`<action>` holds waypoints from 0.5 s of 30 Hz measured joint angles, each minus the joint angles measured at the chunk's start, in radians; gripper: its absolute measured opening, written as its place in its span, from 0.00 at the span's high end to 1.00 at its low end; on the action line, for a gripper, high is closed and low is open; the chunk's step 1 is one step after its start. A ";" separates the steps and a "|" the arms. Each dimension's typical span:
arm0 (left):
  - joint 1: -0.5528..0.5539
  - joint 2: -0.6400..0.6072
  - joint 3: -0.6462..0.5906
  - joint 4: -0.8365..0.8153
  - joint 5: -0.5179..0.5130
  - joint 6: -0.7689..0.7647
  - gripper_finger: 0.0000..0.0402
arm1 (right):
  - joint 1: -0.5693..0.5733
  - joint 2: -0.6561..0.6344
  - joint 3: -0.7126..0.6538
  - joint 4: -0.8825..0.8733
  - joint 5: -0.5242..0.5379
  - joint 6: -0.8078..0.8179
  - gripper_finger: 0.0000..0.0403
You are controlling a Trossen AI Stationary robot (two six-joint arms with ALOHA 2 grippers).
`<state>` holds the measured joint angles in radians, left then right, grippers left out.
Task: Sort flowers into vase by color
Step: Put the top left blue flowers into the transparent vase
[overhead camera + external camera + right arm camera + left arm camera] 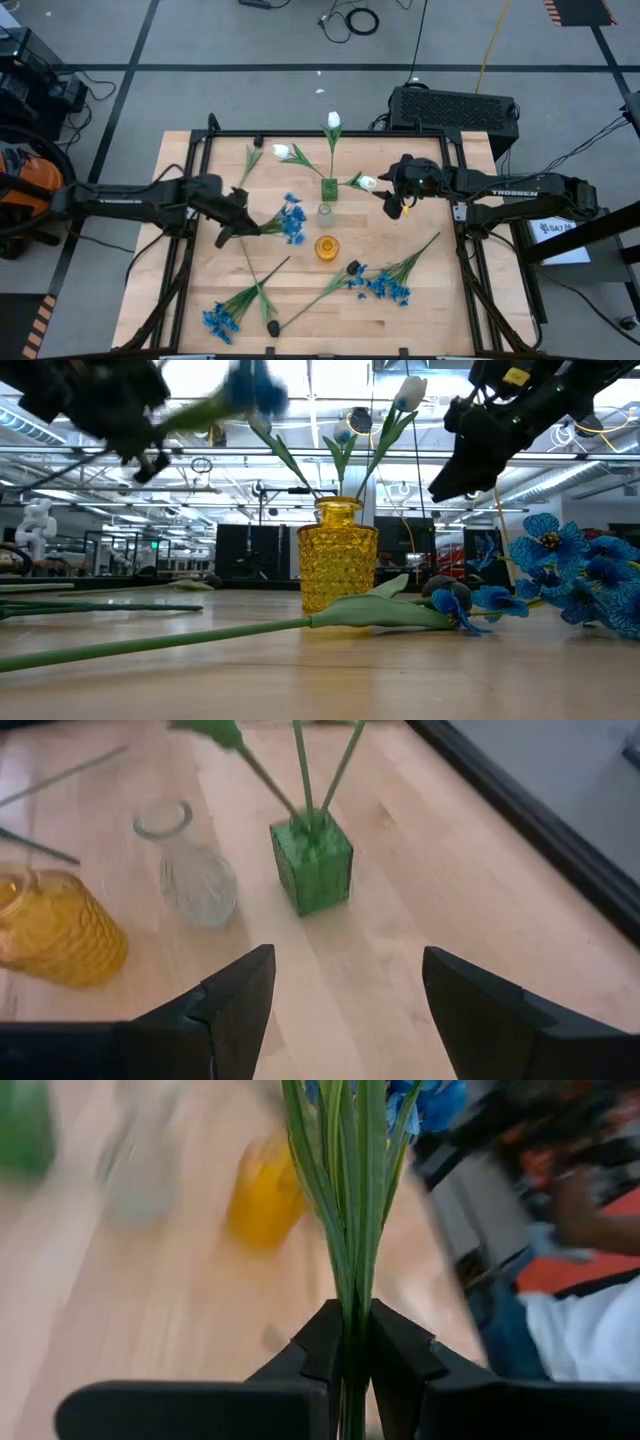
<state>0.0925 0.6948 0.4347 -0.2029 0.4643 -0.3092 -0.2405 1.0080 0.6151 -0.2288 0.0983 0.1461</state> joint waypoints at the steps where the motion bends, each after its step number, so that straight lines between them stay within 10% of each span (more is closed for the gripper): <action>1: -0.013 -0.012 0.000 0.046 -0.001 0.010 0.89 | 0.000 0.000 0.000 -0.017 -0.001 0.008 0.39; 15: -0.115 0.104 0.002 1.080 -0.245 0.305 0.89 | 0.015 -0.227 -0.001 0.007 0.005 0.018 0.39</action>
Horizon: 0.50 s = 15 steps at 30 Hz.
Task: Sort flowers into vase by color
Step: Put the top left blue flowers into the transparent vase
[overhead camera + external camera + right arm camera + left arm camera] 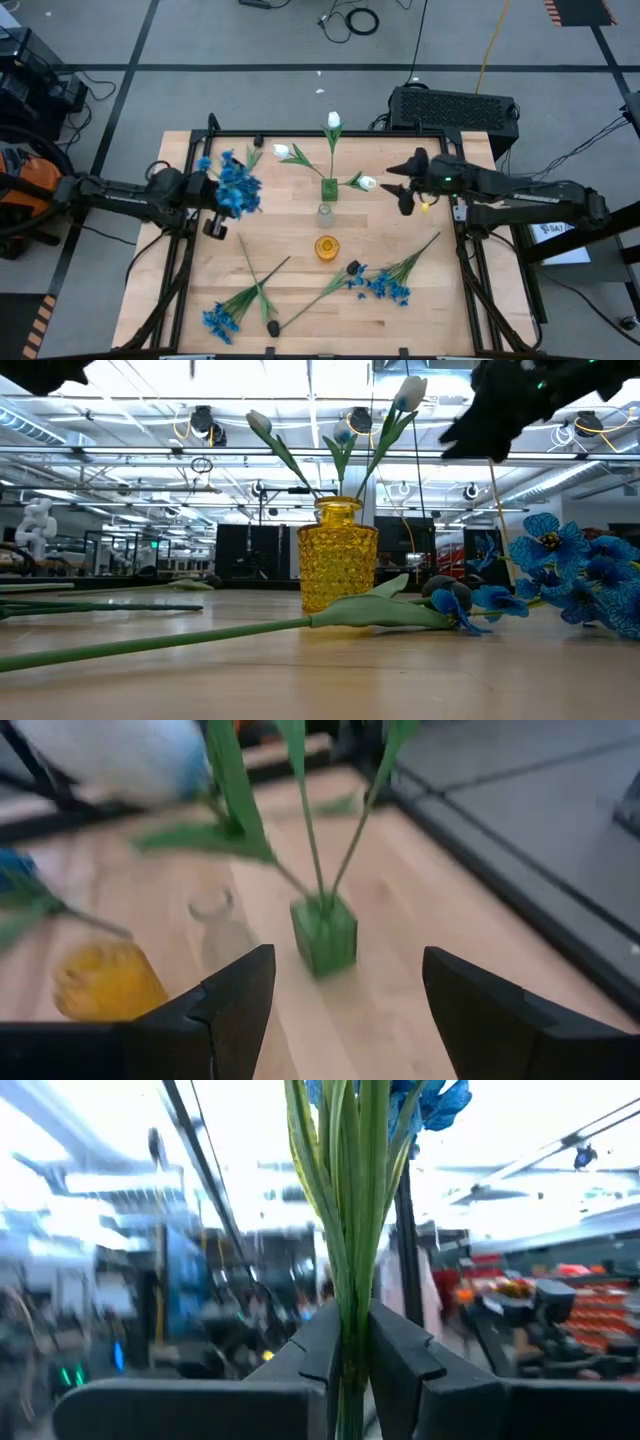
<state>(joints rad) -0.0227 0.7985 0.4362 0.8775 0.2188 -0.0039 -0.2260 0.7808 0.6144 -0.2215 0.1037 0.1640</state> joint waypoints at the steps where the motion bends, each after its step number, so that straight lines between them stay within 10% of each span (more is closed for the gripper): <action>1: 0.000 0.018 0.000 0.045 -0.007 0.018 0.89 | 0.003 -0.028 0.000 0.007 0.001 0.008 0.39; 15: 0.002 0.211 0.051 0.157 -0.063 0.149 0.89 | 0.155 -0.133 0.001 0.271 0.032 -0.058 0.39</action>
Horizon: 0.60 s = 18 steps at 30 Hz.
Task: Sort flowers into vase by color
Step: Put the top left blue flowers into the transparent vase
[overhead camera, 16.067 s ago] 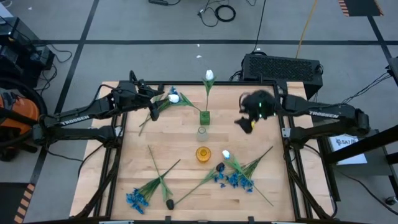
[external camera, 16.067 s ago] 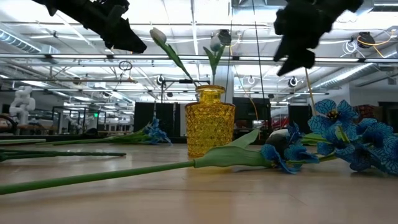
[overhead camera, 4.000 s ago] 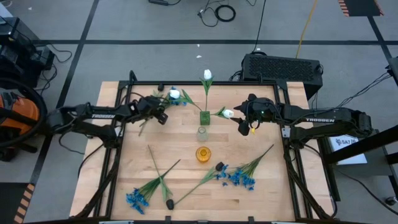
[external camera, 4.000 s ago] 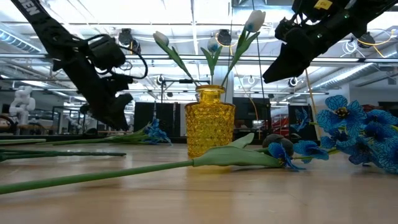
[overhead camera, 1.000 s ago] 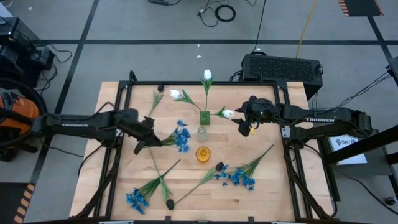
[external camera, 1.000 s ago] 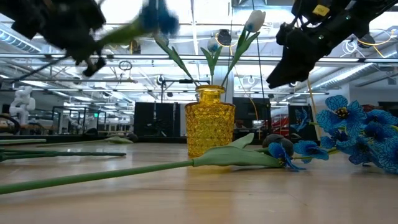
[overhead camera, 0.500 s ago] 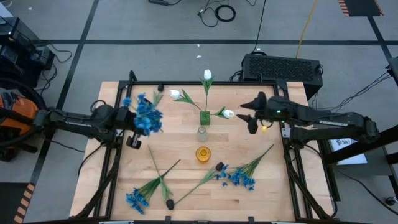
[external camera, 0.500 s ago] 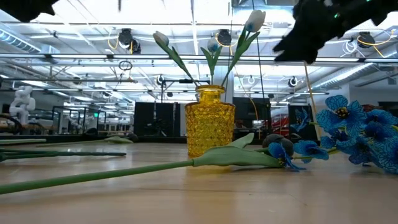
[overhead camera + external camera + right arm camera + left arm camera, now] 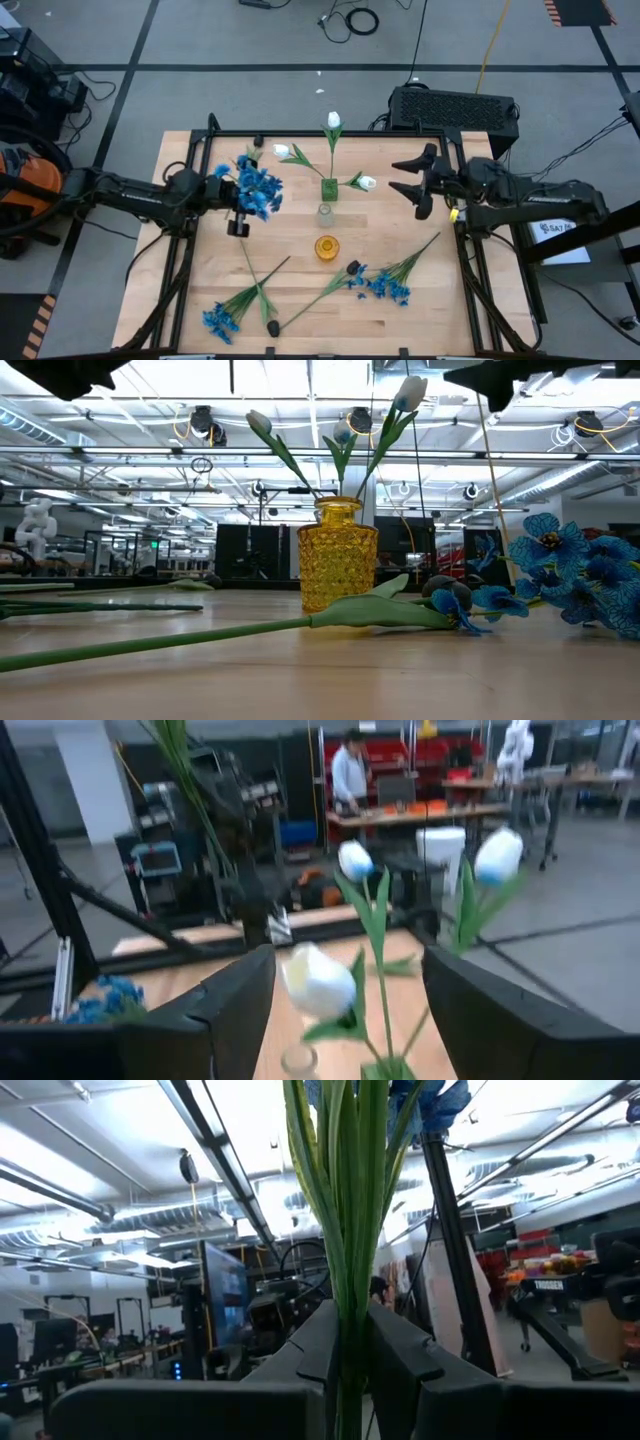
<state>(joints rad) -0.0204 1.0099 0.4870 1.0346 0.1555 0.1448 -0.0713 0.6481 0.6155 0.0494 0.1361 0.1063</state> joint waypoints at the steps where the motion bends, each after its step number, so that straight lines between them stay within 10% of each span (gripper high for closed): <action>1: 0.000 0.005 0.003 0.001 0.000 0.000 0.89 | 0.011 0.001 0.000 0.014 0.008 -0.007 0.39; 18: 0.000 0.010 0.004 0.026 -0.007 -0.033 0.89 | 0.250 0.356 0.265 0.073 0.203 -0.170 0.39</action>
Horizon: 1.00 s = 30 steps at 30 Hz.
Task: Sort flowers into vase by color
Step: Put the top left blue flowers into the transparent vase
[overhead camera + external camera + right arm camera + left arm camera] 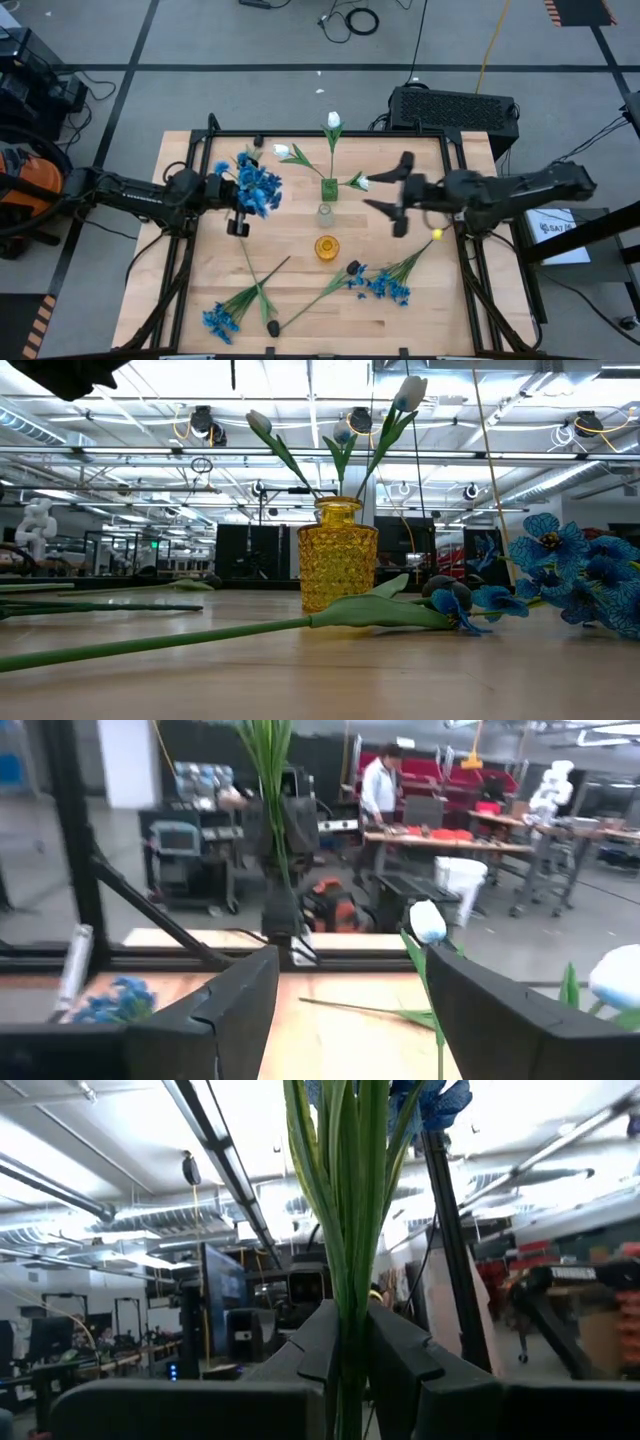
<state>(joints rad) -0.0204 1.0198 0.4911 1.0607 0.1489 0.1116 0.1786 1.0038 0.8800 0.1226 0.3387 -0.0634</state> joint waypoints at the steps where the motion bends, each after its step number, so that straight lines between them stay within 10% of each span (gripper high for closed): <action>1: 0.000 0.003 0.000 0.014 0.000 -0.016 0.89 | 0.001 0.041 0.027 0.002 0.004 -0.001 0.39; 15: -0.028 0.214 0.028 0.291 -0.008 -0.053 0.89 | 0.000 0.540 0.384 -0.040 -0.004 -0.088 0.39; 30: -0.059 0.341 0.123 0.292 0.038 -0.054 0.89 | -0.008 0.631 0.434 -0.016 0.001 -0.144 0.48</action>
<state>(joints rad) -0.0792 1.3609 0.6144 1.3529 0.1871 0.0578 0.1709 1.6352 1.3136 0.1068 0.3397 -0.2071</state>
